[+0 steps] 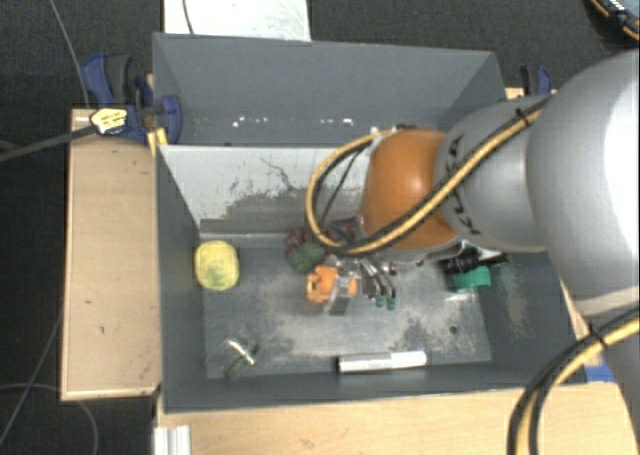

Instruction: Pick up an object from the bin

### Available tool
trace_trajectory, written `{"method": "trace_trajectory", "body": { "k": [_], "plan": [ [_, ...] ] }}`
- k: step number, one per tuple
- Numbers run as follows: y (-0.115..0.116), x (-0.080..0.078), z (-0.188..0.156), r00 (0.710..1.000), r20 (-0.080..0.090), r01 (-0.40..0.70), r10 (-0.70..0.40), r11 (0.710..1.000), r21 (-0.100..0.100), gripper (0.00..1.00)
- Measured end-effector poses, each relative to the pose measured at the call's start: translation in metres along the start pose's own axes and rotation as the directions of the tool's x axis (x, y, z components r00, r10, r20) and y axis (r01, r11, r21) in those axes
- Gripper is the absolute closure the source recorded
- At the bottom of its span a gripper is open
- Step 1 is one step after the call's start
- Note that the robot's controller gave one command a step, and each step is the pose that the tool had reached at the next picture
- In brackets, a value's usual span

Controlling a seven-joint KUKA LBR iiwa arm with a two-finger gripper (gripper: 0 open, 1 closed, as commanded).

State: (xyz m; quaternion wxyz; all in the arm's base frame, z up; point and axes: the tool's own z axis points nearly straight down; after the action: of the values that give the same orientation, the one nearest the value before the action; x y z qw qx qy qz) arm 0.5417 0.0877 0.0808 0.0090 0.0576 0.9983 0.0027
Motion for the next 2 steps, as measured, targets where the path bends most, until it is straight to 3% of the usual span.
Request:
{"method": "trace_trajectory", "body": {
  "k": [2],
  "plan": [
    [0.0053, -0.0001, -0.0002, 1.0, 0.003, -0.008, 0.008, 1.0, -0.002, 1.0]
  ]
}}
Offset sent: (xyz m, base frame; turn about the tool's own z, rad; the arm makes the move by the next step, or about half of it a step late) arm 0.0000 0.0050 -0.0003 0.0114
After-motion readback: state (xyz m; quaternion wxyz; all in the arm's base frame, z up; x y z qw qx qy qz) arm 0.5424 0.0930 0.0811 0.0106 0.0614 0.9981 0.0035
